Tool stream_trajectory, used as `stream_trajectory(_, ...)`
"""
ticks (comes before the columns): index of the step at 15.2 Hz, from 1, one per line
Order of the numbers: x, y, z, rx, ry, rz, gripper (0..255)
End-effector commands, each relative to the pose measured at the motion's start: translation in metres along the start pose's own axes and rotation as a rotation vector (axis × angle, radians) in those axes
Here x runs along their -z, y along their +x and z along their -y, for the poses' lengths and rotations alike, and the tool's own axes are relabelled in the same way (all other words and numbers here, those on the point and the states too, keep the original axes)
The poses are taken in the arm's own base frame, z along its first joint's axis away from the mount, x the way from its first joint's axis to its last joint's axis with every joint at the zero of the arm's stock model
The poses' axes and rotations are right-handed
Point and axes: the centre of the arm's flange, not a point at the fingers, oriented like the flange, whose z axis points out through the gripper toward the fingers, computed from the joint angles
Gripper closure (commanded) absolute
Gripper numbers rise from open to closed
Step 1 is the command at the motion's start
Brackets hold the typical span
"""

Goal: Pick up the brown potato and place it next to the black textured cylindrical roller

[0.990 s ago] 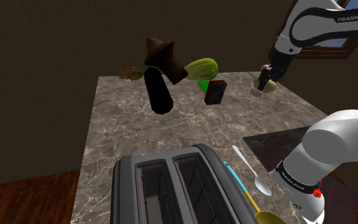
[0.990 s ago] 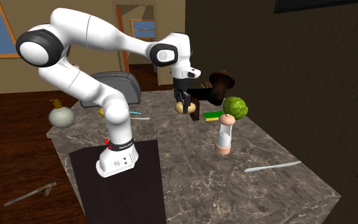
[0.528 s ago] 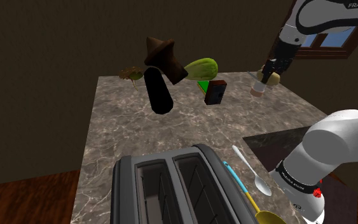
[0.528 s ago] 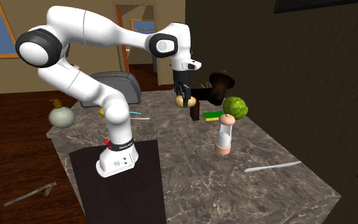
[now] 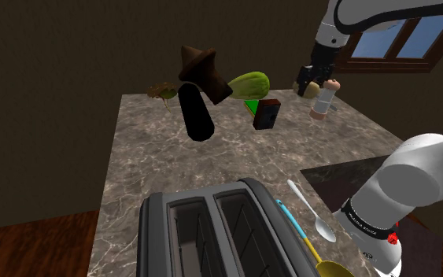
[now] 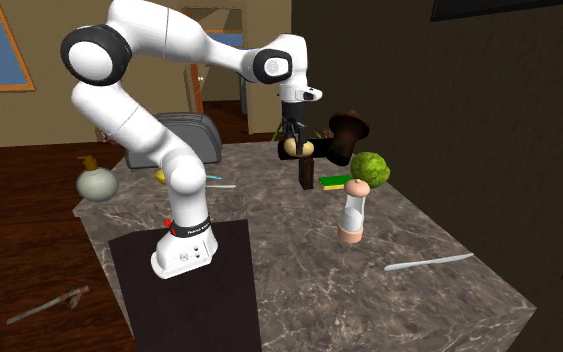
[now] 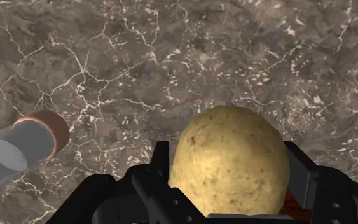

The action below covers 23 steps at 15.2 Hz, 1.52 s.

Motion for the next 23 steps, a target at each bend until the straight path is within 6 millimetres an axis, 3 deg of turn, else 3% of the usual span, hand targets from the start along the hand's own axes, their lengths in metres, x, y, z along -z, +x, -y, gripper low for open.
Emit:
stream_trajectory(1,-0.003,0.016,0.019,-0.001,0.001,0.000,255)
stream_trajectory(19,-0.002,0.170,0.201,-0.001,0.001,0.000,255)
stream_trajectory(23,-0.023,0.170,0.202,-0.001,0.001,0.000,255)
